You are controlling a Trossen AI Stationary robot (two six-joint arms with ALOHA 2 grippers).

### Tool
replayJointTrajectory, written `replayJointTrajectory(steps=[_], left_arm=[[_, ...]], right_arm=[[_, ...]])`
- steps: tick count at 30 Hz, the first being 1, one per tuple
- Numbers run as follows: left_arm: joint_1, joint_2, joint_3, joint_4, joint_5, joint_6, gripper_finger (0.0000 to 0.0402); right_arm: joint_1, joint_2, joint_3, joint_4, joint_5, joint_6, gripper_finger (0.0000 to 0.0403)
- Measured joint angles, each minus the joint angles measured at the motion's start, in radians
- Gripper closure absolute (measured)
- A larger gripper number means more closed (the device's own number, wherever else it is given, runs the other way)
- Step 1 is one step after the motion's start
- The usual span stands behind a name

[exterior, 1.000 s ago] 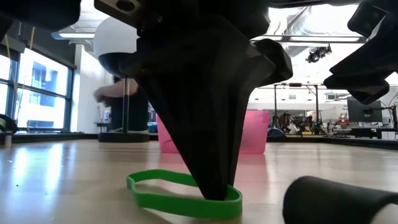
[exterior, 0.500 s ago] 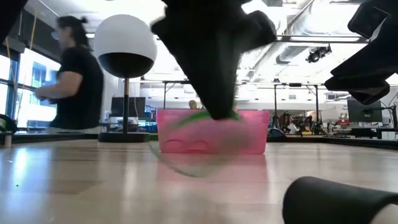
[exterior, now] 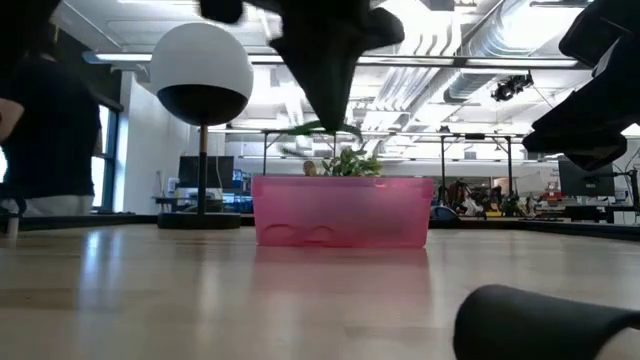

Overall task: Pick and place rubber bands into bin
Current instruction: Put the green rubber band into the red bin

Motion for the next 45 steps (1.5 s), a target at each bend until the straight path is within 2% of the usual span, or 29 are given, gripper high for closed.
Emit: replayJointTrajectory(steps=[15, 28, 36, 45], left_arm=[[0.283, -0.013, 0.002, 0.009, 0.004, 0.247, 0.0402], [0.508, -0.013, 0.002, 0.089, 0.023, 0.396, 0.0401], [0.56, -0.013, 0.002, 0.112, 0.088, 0.432, 0.0401], [0.557, -0.004, 0.001, 0.121, 0.094, 0.466, 0.0401]], right_arm=[[0.0, 0.0, 0.0, -0.017, 0.003, 0.051, 0.0274], [0.0, 0.0, 0.0, -0.018, 0.096, 0.078, 0.0274], [0.0, 0.0, 0.0, -0.018, 0.159, 0.077, 0.0274], [0.0, 0.0, 0.0, -0.018, 0.207, 0.077, 0.0274]])
